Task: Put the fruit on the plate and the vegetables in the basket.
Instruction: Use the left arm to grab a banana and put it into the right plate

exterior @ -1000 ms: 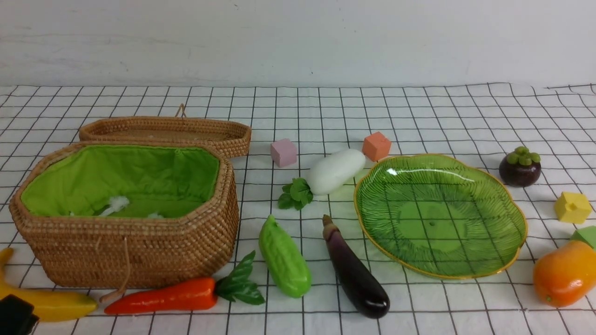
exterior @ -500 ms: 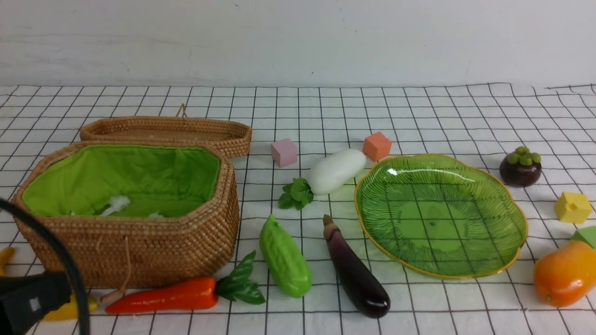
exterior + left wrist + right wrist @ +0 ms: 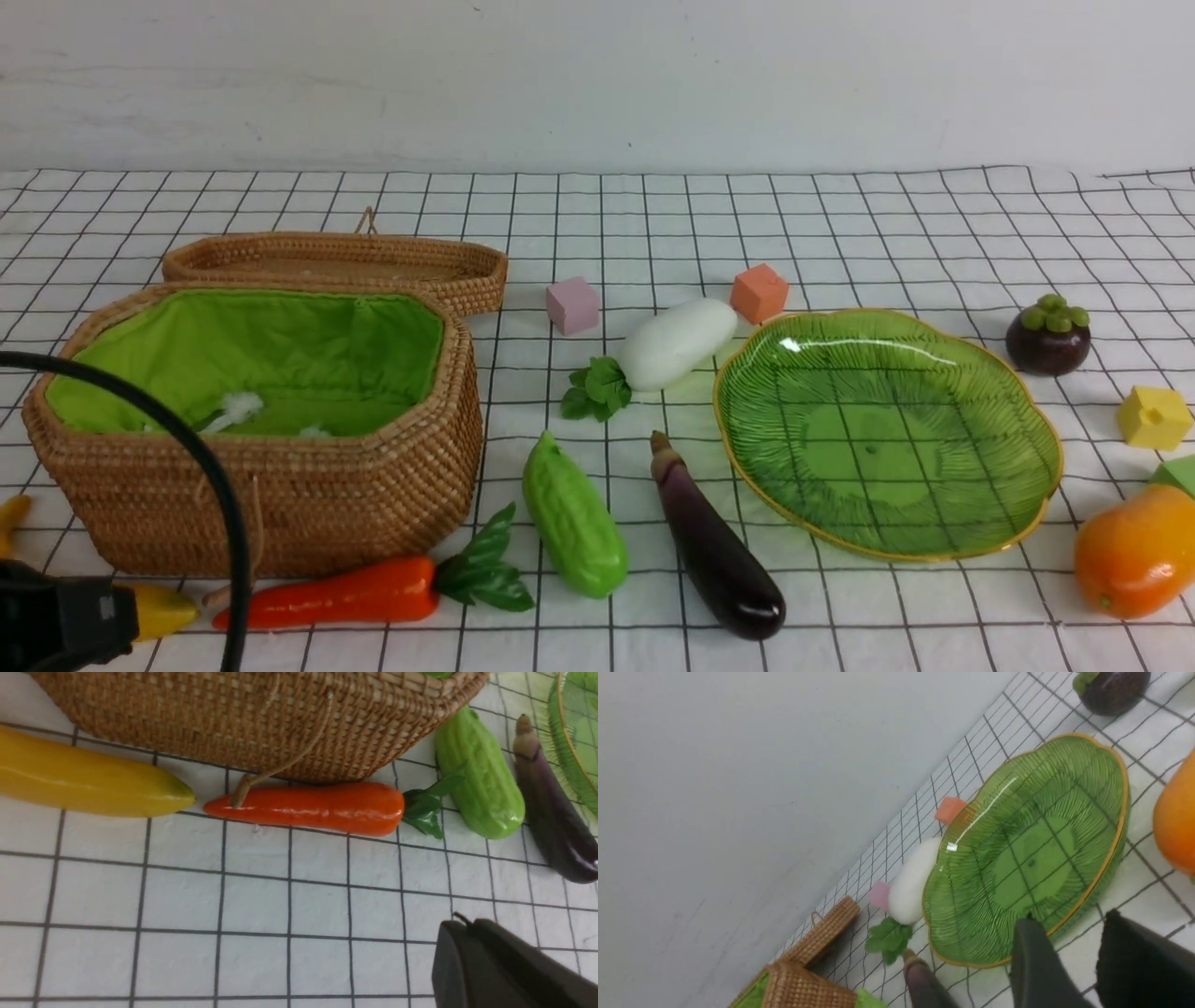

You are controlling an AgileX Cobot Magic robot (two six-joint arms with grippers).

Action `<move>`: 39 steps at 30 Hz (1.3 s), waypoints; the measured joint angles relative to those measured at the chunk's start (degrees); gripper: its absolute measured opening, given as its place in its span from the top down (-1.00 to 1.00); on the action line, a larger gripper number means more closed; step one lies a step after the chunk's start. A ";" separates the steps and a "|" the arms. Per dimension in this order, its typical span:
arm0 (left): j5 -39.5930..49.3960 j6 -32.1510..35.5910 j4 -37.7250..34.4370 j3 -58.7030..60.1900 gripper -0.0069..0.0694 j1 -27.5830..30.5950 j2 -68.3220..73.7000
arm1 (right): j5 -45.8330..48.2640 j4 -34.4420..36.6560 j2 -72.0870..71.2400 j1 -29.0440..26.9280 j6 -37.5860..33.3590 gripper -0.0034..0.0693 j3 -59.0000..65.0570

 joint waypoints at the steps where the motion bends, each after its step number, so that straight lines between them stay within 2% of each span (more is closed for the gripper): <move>1: 0.99 -0.89 1.11 -0.56 0.85 0.00 0.13 | 3.41 -0.05 1.11 0.00 -1.55 0.36 -3.12; 6: 6.10 -4.81 6.66 -5.15 0.85 0.00 1.93 | 24.40 -1.25 13.44 0.13 -16.18 0.49 -23.54; 9: 7.77 -7.15 9.79 -7.64 0.85 0.00 3.91 | 39.57 -1.13 24.17 0.13 -28.48 0.53 -37.82; 10: 8.04 -7.32 10.01 -7.84 0.85 0.00 4.17 | 40.40 -1.13 24.78 0.13 -28.48 0.53 -38.68; 11: 8.80 -7.70 10.58 -8.33 0.85 0.00 5.01 | 46.41 -0.92 29.32 0.13 -33.09 0.53 -45.36; 15: 9.97 -8.07 13.60 -8.41 0.85 0.28 6.33 | 54.82 1.65 36.66 1.33 -39.31 0.53 -57.41; 19: 11.98 -9.69 17.57 -8.58 0.85 3.00 7.47 | 56.67 4.33 39.19 6.08 -42.50 0.53 -62.02; 20: 12.57 -10.72 18.95 -8.58 0.85 5.74 8.53 | 57.26 5.85 39.43 10.45 -45.87 0.53 -62.72; 23: 12.21 -11.30 19.08 -8.58 0.85 8.54 9.69 | 57.52 7.03 39.43 14.81 -49.53 0.53 -62.88; 24: 11.70 -11.51 18.86 -8.58 0.85 11.24 10.67 | 57.52 7.74 39.43 17.90 -51.78 0.52 -62.88; 26: 11.39 -11.58 18.54 -8.58 0.85 12.91 10.99 | 57.52 7.89 39.43 19.89 -52.90 0.52 -62.88; 27: 10.71 -11.63 17.88 -8.58 0.85 16.06 11.61 | 57.52 7.89 39.43 21.92 -54.04 0.52 -62.88; 28: 10.57 -11.63 17.88 -8.58 0.85 16.06 11.61 | 57.52 7.89 39.48 22.19 -54.04 0.52 -62.88; 32: 5.41 -10.54 12.50 -8.58 0.85 24.39 16.50 | 57.52 7.32 39.51 27.30 -55.49 0.51 -62.90; 39: -1.86 -6.14 4.11 -8.40 0.85 32.16 28.15 | 57.52 4.02 39.51 31.72 -55.55 0.49 -62.90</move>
